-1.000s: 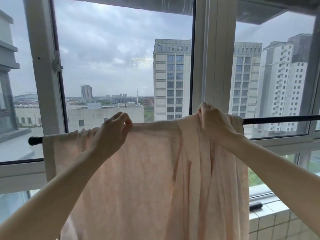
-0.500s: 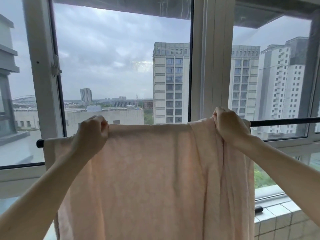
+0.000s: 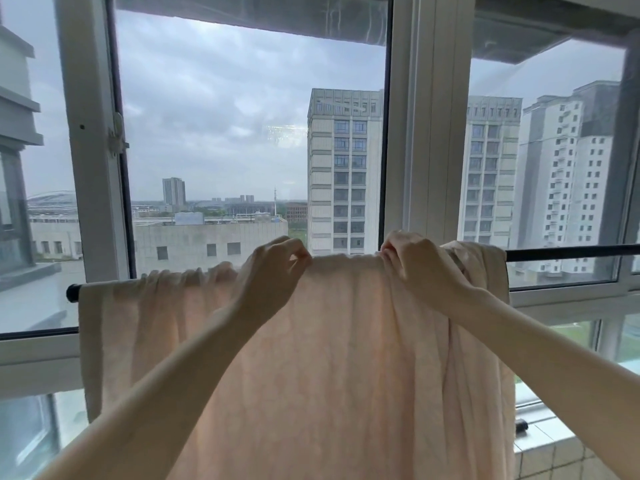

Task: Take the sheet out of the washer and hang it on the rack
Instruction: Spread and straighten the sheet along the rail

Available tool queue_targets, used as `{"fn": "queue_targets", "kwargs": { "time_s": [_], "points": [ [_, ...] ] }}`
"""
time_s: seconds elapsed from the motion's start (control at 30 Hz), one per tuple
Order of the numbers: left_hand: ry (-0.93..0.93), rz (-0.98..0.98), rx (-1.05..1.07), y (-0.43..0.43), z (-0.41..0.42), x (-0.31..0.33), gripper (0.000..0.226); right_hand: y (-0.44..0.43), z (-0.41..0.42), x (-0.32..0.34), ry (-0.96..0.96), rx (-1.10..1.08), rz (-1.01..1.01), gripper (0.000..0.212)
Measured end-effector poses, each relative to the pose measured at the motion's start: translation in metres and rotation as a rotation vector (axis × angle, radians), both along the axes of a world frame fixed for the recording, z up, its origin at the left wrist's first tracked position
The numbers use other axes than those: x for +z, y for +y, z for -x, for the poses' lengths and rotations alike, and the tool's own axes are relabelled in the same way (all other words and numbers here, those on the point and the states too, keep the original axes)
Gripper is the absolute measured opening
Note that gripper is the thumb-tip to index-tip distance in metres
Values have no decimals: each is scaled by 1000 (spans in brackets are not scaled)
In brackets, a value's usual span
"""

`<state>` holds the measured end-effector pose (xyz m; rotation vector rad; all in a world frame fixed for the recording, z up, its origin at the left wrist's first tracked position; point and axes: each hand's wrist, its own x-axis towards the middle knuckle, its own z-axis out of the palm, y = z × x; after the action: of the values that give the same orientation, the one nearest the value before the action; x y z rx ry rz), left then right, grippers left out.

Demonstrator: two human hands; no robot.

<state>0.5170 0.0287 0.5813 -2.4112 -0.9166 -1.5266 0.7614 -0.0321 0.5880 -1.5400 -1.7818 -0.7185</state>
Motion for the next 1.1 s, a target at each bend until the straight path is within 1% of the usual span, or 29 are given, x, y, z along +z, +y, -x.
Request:
{"fn": "queue_targets", "kwargs": {
  "time_s": [0.07, 0.17, 0.33, 0.4, 0.5, 0.53, 0.6, 0.67, 0.8, 0.93, 1.1],
  "points": [
    [-7, -11, 27, 3, -3, -2, 10, 1, -2, -2, 20, -40, 7, 22],
    [26, -65, 68, 6, -5, -6, 13, 0, -9, -4, 98, -84, 16, 27],
    [-11, -137, 92, 5, -11, -8, 17, -3, -22, -10, 168, -69, -55, 41],
    [-27, -149, 121, 4, -16, -8, 17, 0, -29, -10, 167, -53, -70, 35],
    [-48, -152, 150, 4, -20, -10, 16, 7, -49, -11, 204, -19, -110, 15],
    [-62, -146, 165, 5, -20, -10, 16, 7, -56, -11, 205, -26, -122, 14],
    [-88, -138, 193, 7, -21, -11, 15, 3, -70, -12, 139, -47, -125, 18],
    [-95, -124, 220, 9, -22, -12, 14, -3, -80, -13, 71, -12, -104, 23],
    [-115, -48, 316, 9, -30, -16, 14, -12, -98, -13, 6, 141, -86, 17],
    [-211, 21, 387, 3, -47, -21, 10, -6, -116, -10, -55, 126, -88, 16],
    [-221, 32, 474, -8, -59, -21, 11, -4, -140, -4, -89, 166, -68, 18]
  ]
}}
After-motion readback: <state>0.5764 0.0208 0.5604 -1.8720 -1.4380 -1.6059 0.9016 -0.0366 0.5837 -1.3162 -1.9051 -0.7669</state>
